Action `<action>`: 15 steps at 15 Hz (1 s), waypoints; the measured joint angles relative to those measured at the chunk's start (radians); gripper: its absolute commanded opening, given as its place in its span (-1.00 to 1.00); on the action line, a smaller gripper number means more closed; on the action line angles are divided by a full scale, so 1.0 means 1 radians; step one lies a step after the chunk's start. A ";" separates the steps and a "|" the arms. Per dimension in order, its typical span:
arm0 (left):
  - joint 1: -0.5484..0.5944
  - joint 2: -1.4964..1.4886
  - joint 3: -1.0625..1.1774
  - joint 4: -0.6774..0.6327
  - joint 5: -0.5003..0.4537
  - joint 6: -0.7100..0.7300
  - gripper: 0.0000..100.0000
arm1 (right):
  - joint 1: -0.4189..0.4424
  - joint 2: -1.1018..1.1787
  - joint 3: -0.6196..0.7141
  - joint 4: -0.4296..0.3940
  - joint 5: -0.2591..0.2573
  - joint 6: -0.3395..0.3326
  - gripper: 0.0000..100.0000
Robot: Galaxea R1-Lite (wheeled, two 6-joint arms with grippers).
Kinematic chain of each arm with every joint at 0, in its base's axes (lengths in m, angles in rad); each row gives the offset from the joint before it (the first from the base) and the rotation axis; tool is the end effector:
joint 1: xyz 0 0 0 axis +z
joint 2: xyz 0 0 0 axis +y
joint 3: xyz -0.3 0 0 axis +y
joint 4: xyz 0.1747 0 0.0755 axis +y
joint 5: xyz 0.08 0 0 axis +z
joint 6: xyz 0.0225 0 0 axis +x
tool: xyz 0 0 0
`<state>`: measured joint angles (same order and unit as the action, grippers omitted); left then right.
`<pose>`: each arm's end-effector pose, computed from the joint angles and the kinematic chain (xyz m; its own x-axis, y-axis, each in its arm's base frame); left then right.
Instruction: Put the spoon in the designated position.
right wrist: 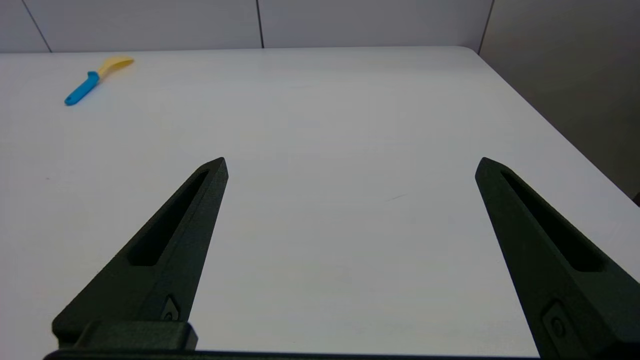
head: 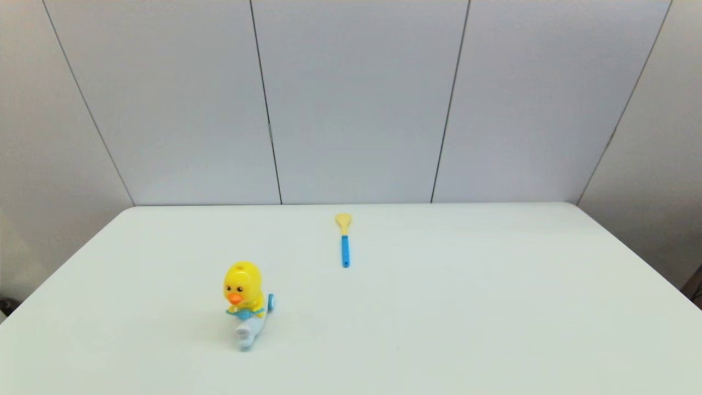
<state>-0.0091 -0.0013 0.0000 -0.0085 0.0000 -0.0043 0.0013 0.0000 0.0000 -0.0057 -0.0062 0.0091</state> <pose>-0.0229 0.0002 0.0763 0.9999 -0.0091 0.0098 0.0091 0.9999 -0.0043 -0.0228 -0.0002 0.0761 1.0000 -0.0049 0.0057 0.0048 0.9999 0.0091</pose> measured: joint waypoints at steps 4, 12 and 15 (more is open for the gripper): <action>0.000 0.000 0.000 0.000 0.000 0.000 1.00 | 0.000 0.000 0.000 0.000 0.000 0.000 1.00; 0.000 0.000 0.000 0.000 0.000 0.000 1.00 | 0.000 0.000 0.000 0.000 0.000 0.000 1.00; 0.000 0.002 -0.002 0.018 0.001 0.000 1.00 | 0.000 0.000 0.000 0.000 0.000 0.000 1.00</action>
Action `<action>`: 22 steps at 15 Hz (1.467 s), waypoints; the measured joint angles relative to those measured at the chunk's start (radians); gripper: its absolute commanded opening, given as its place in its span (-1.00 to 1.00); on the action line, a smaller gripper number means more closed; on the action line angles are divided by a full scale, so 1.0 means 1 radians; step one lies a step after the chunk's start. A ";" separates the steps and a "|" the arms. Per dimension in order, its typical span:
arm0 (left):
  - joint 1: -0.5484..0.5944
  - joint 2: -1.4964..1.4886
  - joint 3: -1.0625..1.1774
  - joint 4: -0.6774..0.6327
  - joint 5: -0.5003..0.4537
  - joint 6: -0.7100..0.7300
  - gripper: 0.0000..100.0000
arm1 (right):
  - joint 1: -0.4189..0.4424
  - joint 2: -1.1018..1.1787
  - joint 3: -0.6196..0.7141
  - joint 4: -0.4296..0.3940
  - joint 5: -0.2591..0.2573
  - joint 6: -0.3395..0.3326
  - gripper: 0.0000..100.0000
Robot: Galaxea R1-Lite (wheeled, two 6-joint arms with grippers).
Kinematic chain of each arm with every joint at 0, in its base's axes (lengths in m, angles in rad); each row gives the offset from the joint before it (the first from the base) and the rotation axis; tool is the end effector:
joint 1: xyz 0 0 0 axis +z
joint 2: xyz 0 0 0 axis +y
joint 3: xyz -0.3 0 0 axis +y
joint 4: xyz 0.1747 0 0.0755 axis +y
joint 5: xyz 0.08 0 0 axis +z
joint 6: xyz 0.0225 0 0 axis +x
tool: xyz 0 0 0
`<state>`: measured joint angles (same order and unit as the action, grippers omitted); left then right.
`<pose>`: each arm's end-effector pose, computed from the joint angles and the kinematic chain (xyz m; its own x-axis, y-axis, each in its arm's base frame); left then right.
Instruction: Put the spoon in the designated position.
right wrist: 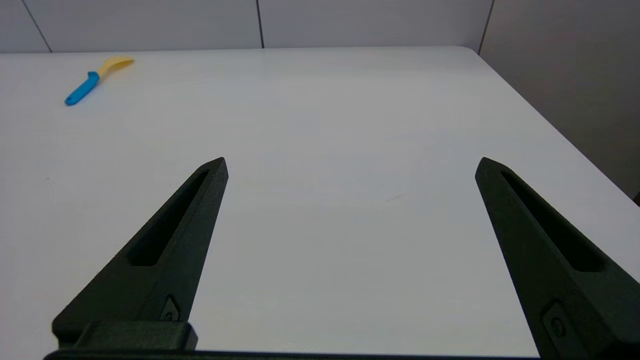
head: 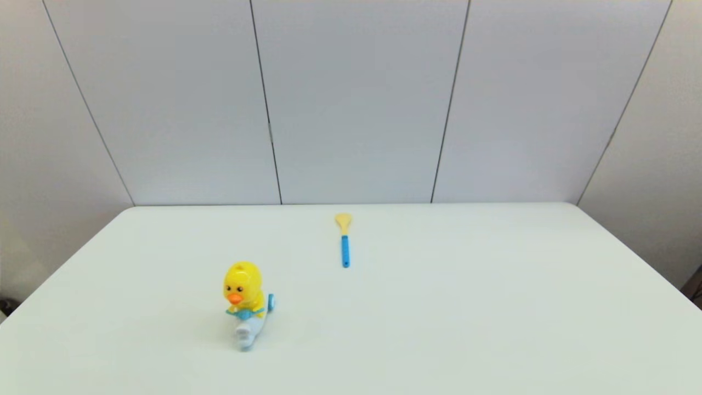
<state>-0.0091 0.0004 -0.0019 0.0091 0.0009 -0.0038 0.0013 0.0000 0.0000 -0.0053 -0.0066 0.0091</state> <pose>-0.0229 0.0002 0.0751 0.9999 -0.0082 -0.0076 0.0082 1.0000 -0.0038 -0.0228 -0.0002 0.0760 1.0000 -0.0053 0.0053 0.0053 0.9999 0.0091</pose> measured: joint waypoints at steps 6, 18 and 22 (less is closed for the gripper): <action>0.002 0.229 -0.157 -0.076 -0.014 0.011 1.00 | 0.000 0.000 0.000 0.000 0.001 0.000 1.00; -0.304 1.234 -1.024 -0.316 -0.220 0.038 1.00 | 0.000 0.000 0.000 0.000 0.000 0.000 1.00; -0.649 1.466 -1.139 -0.323 -0.175 -0.041 1.00 | 0.000 0.000 0.000 0.000 0.001 0.000 1.00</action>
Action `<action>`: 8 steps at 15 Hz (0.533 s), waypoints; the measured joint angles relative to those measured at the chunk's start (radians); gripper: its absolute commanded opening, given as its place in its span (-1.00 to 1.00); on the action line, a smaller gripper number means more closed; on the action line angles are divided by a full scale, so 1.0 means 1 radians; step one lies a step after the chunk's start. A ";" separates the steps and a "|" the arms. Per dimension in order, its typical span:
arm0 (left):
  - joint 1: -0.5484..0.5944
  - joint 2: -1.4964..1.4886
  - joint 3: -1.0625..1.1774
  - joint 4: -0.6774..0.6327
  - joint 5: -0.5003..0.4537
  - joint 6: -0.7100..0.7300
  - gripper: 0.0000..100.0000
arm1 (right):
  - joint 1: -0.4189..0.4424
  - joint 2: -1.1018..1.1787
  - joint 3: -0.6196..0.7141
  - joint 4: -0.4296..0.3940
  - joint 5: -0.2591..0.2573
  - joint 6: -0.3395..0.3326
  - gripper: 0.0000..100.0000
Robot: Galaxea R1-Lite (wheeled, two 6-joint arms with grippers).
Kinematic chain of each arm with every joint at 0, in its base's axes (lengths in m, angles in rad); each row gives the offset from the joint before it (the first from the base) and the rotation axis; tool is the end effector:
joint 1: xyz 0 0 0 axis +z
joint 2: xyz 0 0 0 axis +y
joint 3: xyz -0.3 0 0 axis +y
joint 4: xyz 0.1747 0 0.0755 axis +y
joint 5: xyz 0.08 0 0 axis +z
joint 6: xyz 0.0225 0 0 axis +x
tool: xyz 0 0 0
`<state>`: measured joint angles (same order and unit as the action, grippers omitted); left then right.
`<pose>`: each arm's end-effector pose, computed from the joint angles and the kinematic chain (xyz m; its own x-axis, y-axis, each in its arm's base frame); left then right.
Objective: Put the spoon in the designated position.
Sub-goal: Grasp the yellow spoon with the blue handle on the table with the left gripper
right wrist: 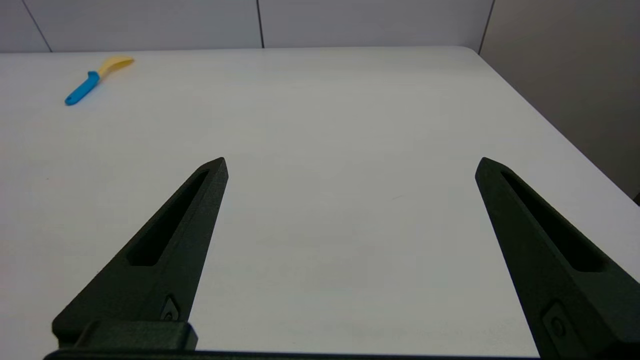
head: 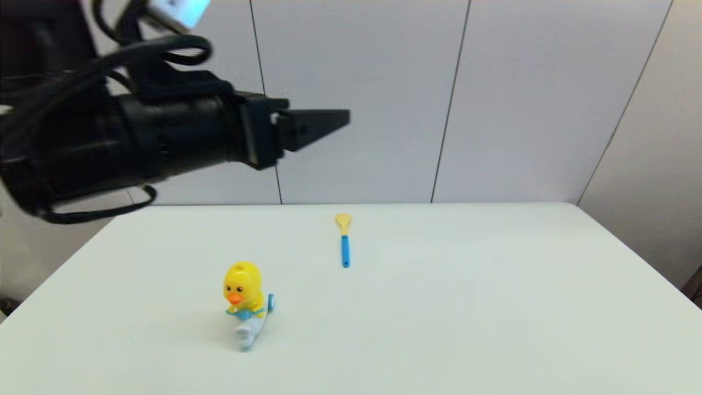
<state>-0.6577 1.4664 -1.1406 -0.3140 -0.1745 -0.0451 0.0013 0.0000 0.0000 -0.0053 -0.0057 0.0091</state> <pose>0.2038 -0.1624 0.3128 0.6732 -0.7394 -0.0116 0.7382 0.6729 -0.0471 -0.0228 -0.0002 0.0760 1.0000 -0.0044 0.0053 0.0044 0.9999 0.0091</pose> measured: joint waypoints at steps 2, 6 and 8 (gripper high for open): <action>-0.118 0.114 -0.072 -0.002 0.132 -0.016 1.00 | 0.000 0.000 0.000 0.000 0.000 0.000 1.00; -0.206 0.335 -0.285 0.015 0.443 -0.023 1.00 | 0.000 0.000 0.000 0.000 0.000 0.000 1.00; -0.193 0.428 -0.381 0.098 0.541 -0.023 1.00 | 0.000 0.000 0.000 0.000 0.000 0.000 1.00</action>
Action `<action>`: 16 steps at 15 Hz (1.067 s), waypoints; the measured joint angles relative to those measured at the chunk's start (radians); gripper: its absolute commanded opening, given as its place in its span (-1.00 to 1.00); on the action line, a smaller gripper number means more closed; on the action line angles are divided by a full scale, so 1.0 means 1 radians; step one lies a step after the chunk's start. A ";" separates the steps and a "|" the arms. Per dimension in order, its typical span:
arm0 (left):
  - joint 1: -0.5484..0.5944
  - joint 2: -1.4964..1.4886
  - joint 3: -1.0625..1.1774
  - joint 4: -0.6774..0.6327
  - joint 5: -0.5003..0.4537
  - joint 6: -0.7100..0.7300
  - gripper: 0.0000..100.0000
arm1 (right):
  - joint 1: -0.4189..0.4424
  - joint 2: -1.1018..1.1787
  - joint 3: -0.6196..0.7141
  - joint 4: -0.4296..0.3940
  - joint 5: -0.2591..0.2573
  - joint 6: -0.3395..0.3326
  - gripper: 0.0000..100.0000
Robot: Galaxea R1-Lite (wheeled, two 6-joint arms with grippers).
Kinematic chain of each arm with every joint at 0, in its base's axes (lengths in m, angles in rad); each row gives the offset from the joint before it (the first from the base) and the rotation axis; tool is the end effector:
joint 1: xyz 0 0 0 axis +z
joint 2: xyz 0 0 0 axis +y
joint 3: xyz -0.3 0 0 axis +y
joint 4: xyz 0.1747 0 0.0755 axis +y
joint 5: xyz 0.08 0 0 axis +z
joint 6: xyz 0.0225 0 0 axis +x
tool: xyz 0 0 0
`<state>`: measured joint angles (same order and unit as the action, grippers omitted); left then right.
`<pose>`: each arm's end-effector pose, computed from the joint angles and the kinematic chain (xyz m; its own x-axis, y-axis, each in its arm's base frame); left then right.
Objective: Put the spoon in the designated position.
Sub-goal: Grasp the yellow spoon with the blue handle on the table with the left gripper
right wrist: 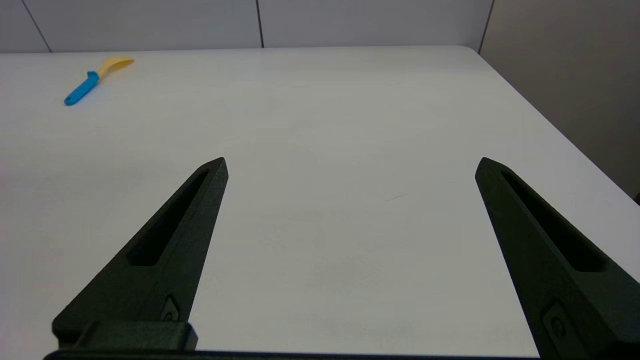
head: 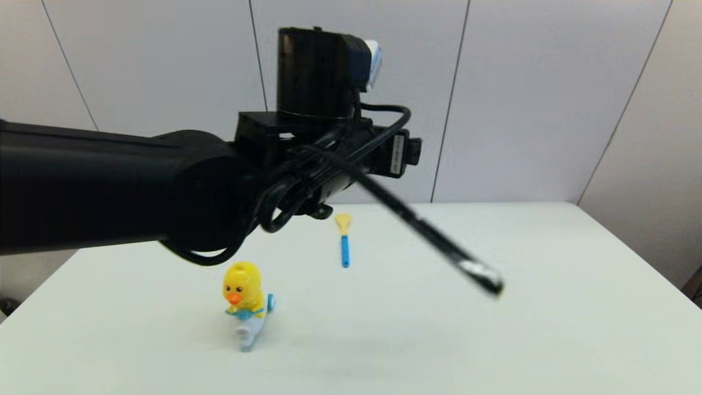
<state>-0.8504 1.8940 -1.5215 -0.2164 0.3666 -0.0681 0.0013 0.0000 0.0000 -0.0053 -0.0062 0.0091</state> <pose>0.2602 -0.2842 0.2755 0.8777 -0.4566 -0.1451 0.4600 0.8879 -0.0116 -0.0228 -0.0002 0.0760 1.0000 -0.0049 0.0053 0.0049 0.9999 0.0091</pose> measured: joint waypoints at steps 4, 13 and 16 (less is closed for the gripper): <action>0.093 0.129 -0.149 0.344 0.048 0.001 1.00 | 0.000 0.000 0.000 0.000 0.000 0.000 1.00; 0.246 0.329 -0.451 0.881 -0.124 0.001 1.00 | 0.000 0.000 0.000 0.000 0.000 0.000 1.00; 0.227 0.350 -0.454 0.892 -0.164 -0.004 1.00 | 0.000 0.000 0.000 0.000 0.000 0.000 1.00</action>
<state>-0.6238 2.2443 -1.9753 0.6753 0.2026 -0.0721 0.0013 0.0000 0.0000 -0.0057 -0.0062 0.0091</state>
